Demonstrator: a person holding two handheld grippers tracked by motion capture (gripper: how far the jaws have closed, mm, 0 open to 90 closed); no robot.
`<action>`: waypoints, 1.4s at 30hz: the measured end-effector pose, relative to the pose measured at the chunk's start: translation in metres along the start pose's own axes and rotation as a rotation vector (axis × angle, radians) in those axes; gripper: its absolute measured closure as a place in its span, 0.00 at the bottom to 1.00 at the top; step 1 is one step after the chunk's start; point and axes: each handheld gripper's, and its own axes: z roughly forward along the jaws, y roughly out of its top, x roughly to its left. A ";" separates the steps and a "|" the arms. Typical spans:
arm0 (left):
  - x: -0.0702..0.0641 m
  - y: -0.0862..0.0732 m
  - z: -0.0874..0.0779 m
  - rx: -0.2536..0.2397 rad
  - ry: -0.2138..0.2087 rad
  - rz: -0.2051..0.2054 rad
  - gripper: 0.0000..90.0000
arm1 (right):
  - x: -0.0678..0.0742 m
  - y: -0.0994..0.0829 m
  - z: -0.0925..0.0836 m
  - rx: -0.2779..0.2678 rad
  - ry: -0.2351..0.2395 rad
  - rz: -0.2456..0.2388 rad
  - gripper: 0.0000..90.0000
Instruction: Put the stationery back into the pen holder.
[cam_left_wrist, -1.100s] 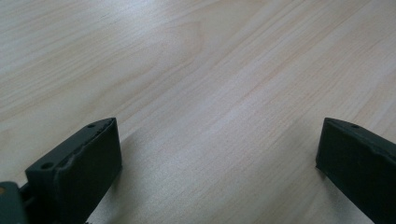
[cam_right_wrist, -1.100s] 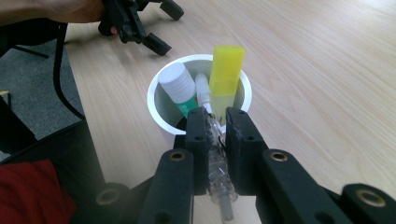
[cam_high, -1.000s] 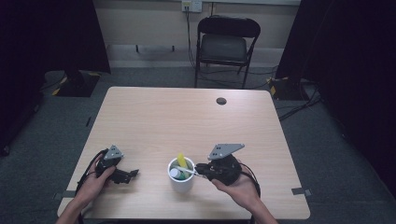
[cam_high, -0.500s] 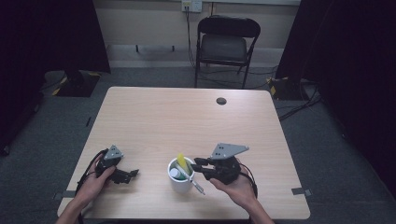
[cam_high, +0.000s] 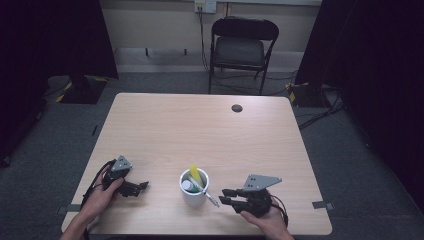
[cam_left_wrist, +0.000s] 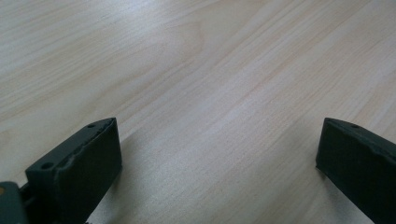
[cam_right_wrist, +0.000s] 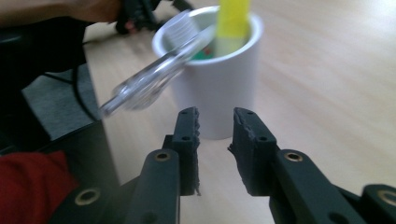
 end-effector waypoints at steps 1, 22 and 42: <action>0.000 0.000 0.000 0.000 0.000 -0.001 0.00 | 0.003 -0.004 0.003 0.002 0.018 -0.004 0.79; 0.000 0.000 0.000 -0.001 0.000 -0.001 0.00 | 0.023 0.026 0.012 -0.155 0.065 -0.059 0.70; 0.000 0.000 0.000 -0.001 0.000 -0.001 0.00 | 0.014 0.077 0.035 -0.239 0.037 -0.091 0.86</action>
